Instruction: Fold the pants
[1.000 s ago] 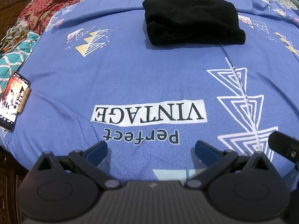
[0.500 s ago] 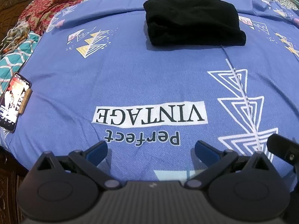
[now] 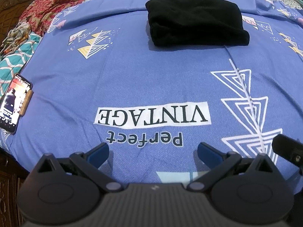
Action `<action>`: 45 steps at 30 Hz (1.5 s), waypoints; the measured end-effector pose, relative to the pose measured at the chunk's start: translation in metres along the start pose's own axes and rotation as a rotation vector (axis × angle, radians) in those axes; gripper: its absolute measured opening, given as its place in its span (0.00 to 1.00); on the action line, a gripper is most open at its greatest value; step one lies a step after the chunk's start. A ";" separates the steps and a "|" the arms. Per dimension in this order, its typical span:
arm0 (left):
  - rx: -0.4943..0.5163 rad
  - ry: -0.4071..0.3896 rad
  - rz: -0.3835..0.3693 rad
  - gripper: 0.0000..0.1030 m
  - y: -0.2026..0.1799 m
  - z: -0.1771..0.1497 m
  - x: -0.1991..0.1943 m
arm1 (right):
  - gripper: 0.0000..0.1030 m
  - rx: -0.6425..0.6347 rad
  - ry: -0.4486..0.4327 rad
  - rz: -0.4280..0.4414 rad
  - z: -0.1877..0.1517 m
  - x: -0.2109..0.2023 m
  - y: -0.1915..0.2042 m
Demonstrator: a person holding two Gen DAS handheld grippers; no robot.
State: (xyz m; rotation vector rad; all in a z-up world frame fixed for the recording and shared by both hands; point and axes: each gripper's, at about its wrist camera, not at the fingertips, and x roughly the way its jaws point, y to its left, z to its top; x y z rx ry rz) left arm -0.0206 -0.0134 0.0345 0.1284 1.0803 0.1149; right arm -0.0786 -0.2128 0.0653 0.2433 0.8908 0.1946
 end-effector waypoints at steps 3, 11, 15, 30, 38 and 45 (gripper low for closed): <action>-0.003 0.002 0.001 1.00 0.001 0.000 0.000 | 1.00 0.001 -0.001 0.001 0.000 0.000 0.000; -0.005 0.000 -0.001 1.00 0.001 -0.001 0.001 | 1.00 -0.010 -0.016 -0.002 0.000 -0.003 0.001; -0.006 0.000 -0.004 1.00 0.001 -0.001 0.000 | 1.00 -0.032 -0.036 -0.002 0.000 -0.006 0.004; -0.005 -0.100 0.015 1.00 -0.001 0.001 -0.019 | 1.00 -0.088 -0.147 -0.003 0.003 -0.020 0.013; -0.016 -0.137 0.015 1.00 0.001 0.002 -0.025 | 1.00 -0.088 -0.159 -0.003 0.004 -0.021 0.015; -0.022 -0.143 0.022 1.00 0.002 0.002 -0.025 | 1.00 -0.086 -0.159 -0.003 0.003 -0.021 0.016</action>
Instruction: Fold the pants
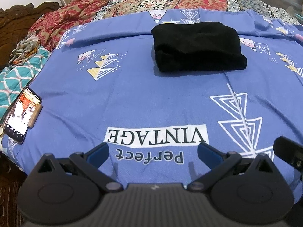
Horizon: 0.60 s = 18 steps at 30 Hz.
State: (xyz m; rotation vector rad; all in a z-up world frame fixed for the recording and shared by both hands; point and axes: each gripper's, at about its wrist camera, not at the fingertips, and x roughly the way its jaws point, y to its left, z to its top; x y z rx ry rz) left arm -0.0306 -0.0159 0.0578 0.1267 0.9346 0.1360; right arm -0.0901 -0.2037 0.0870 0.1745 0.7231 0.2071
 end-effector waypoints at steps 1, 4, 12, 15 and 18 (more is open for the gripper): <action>-0.002 0.000 -0.001 1.00 0.000 0.000 0.000 | 1.00 0.000 0.000 0.000 0.000 0.000 0.000; -0.005 0.001 0.002 1.00 0.001 0.000 0.000 | 1.00 0.000 0.000 0.000 0.000 0.000 0.000; -0.015 0.002 0.004 1.00 0.003 0.000 0.000 | 1.00 0.001 0.003 0.000 0.000 0.001 0.000; -0.021 0.004 -0.001 1.00 0.004 0.001 0.001 | 1.00 0.002 0.008 0.000 -0.002 0.001 0.001; -0.022 0.011 -0.002 1.00 0.004 0.001 0.002 | 1.00 0.002 0.011 0.000 -0.002 0.001 0.001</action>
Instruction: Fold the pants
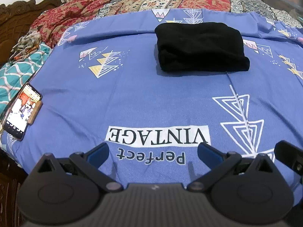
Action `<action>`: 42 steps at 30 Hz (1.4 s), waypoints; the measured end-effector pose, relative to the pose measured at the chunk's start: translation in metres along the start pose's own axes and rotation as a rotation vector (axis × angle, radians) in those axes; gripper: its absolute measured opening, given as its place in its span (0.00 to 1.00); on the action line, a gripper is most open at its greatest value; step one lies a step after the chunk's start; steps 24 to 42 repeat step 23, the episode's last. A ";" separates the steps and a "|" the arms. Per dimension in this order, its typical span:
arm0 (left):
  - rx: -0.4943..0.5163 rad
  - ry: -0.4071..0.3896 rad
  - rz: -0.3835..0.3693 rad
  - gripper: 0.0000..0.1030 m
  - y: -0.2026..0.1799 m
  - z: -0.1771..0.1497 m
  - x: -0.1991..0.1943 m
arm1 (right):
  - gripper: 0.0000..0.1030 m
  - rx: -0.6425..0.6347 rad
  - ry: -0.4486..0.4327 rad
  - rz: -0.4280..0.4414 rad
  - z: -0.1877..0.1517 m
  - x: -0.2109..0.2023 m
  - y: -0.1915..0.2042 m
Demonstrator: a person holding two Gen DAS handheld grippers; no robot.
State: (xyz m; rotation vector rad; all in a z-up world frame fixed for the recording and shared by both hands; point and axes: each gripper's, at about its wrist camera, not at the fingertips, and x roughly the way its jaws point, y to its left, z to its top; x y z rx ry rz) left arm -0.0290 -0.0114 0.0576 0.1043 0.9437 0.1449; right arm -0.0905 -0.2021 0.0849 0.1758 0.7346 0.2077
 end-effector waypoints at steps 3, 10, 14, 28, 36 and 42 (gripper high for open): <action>0.007 0.008 0.000 1.00 -0.001 0.000 0.001 | 1.00 0.000 0.003 0.000 0.000 0.000 0.000; 0.010 0.028 -0.009 1.00 -0.003 -0.001 0.005 | 1.00 0.007 0.011 0.001 0.000 0.001 -0.001; 0.010 0.046 -0.023 1.00 -0.003 -0.001 0.007 | 1.00 0.016 0.019 0.001 0.000 0.002 -0.002; 0.024 0.068 -0.063 1.00 -0.007 -0.004 0.011 | 1.00 0.027 0.025 0.000 0.000 0.003 -0.005; 0.024 0.068 -0.063 1.00 -0.007 -0.004 0.011 | 1.00 0.027 0.025 0.000 0.000 0.003 -0.005; 0.024 0.068 -0.063 1.00 -0.007 -0.004 0.011 | 1.00 0.027 0.025 0.000 0.000 0.003 -0.005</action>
